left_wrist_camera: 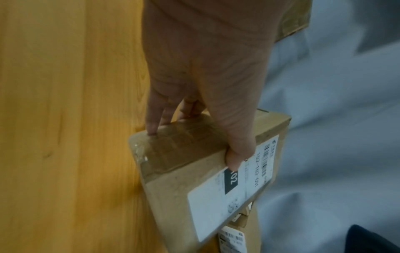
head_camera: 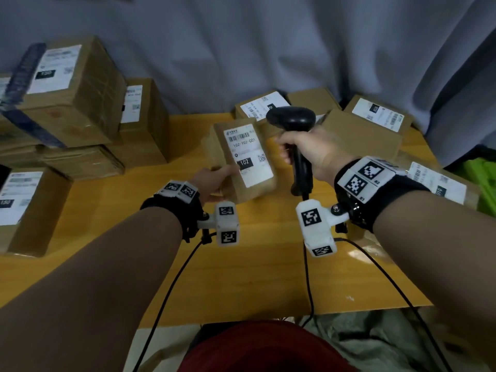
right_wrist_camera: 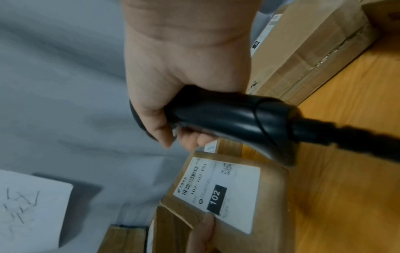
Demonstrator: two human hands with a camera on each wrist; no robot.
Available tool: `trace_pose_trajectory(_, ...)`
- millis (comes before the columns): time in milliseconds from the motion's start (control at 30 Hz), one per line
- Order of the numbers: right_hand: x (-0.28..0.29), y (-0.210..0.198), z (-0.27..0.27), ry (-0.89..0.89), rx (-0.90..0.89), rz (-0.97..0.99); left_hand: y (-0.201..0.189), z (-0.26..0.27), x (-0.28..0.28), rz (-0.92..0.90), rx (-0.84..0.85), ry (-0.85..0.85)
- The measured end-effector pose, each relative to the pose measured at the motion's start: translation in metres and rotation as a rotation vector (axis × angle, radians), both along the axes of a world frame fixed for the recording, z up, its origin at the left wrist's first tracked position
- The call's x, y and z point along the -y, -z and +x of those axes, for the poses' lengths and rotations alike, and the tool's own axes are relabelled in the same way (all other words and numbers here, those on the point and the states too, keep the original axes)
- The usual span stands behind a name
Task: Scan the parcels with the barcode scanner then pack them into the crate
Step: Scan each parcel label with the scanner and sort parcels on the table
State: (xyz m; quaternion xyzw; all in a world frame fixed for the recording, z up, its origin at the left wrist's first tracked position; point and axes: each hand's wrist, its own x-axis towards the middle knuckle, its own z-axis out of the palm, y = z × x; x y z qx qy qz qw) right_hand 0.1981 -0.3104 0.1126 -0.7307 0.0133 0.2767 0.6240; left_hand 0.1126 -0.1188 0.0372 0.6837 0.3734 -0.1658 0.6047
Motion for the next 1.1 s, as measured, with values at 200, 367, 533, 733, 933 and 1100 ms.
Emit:
trace_pose_trajectory(200,-0.002,-0.016,-0.011,-0.164,-0.059,-0.136,-0.002,0.005,0.006,0.032,0.051,-0.038)
trace_pose_trajectory(367,-0.004,-0.016,-0.017,-0.139,-0.039,-0.157,-0.005,0.006,0.007,0.058,0.048,-0.029)
trace_pose_trajectory(533,-0.003,-0.018,-0.017,-0.115,-0.043,-0.159,-0.007,0.005,0.009,0.05,0.047,-0.023)
trace_pose_trajectory(733,-0.004,-0.018,-0.019,-0.128,-0.044,-0.167,-0.01,0.003,0.009,0.053,0.044,-0.018)
trace_pose_trajectory(933,-0.005,-0.019,-0.019,-0.126,-0.043,-0.167,-0.014,0.004,0.009,0.042,0.047,-0.032)
trace_pose_trajectory(1100,-0.006,-0.019,-0.019,-0.123,-0.031,-0.157,-0.015,0.003,0.01,0.042,0.039,-0.042)
